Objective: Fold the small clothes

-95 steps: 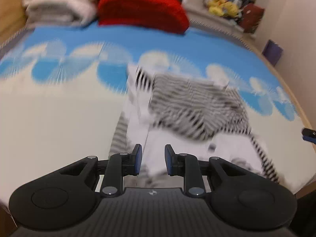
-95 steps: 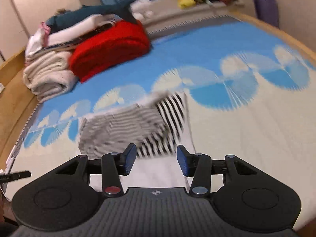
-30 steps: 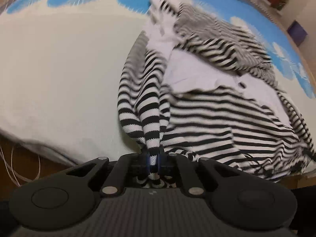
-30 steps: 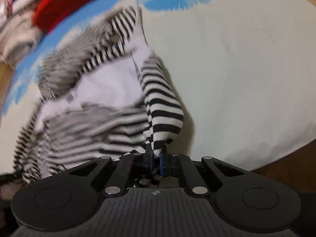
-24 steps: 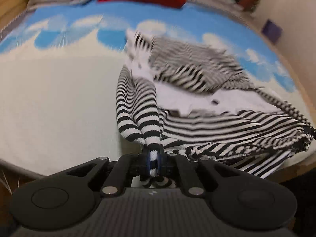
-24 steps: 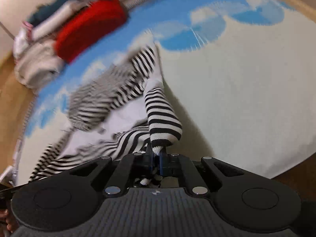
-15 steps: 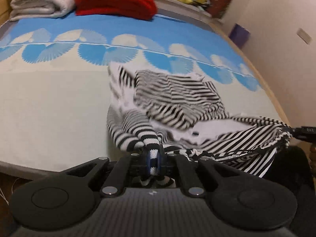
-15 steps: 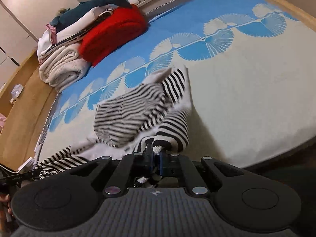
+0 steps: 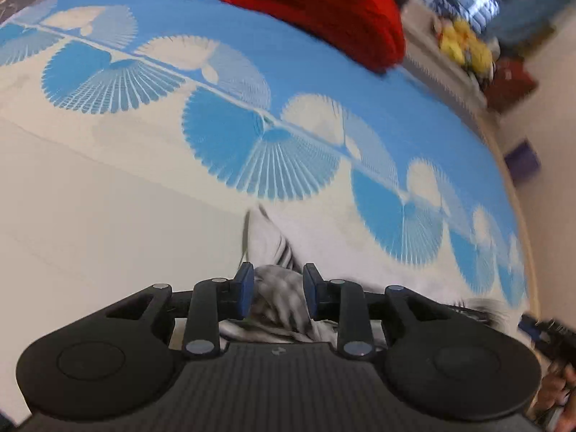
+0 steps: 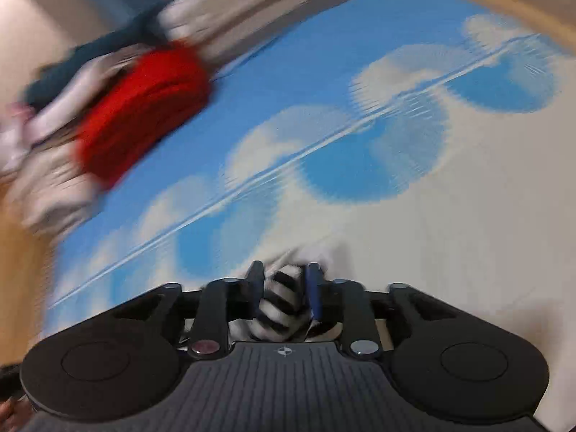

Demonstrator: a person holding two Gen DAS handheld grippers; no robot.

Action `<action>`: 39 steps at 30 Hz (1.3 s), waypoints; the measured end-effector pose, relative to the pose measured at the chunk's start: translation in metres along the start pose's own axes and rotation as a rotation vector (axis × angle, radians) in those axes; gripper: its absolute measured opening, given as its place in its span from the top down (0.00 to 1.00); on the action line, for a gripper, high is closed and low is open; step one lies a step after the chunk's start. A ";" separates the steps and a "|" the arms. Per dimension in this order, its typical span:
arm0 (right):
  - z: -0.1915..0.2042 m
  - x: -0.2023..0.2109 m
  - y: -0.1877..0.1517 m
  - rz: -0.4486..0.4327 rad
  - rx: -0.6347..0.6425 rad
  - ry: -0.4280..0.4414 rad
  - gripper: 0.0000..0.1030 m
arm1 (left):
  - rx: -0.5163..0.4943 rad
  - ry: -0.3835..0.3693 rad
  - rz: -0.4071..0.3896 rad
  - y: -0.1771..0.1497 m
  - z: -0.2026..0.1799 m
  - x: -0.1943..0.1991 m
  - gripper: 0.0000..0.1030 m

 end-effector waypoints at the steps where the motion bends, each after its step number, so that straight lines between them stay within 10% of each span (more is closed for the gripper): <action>1: -0.003 -0.005 0.002 -0.029 0.002 -0.012 0.71 | 0.017 -0.058 -0.008 -0.007 0.002 -0.003 0.69; 3: -0.001 -0.012 -0.007 -0.027 0.030 0.049 0.70 | -0.034 -0.033 0.113 -0.026 0.002 -0.015 0.67; 6: 0.015 -0.024 -0.020 0.012 0.176 0.084 0.58 | -0.304 0.004 0.043 -0.030 -0.021 -0.012 0.38; 8: 0.025 -0.037 -0.027 0.042 0.311 0.054 0.54 | -0.381 0.031 0.013 -0.029 -0.026 -0.019 0.36; 25: 0.053 -0.114 -0.053 0.012 0.746 -0.069 0.46 | -0.464 0.144 -0.061 -0.020 -0.015 -0.098 0.35; 26: 0.057 -0.117 -0.052 -0.001 0.775 -0.078 0.59 | -0.475 0.141 -0.071 -0.018 -0.017 -0.101 0.41; 28: 0.059 -0.119 -0.046 -0.005 0.773 -0.086 0.92 | -0.492 0.110 -0.075 -0.015 -0.021 -0.104 0.92; 34: 0.073 -0.087 0.006 -0.235 0.564 0.011 0.96 | -0.399 0.058 -0.378 0.042 -0.040 -0.065 0.96; 39: 0.074 -0.120 0.003 -0.196 0.590 -0.078 0.96 | -0.403 0.182 -0.276 0.043 -0.035 -0.115 0.96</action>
Point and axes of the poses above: each gripper's, at about its wrist camera, not at the fingertips, and x roughly against the way its jaws point, z to its left, y to its top, the point moved 9 cm from there along -x, roughly the way its jaws point, and after that the axes turned 6 degrees about x, right-handed, at the moved point
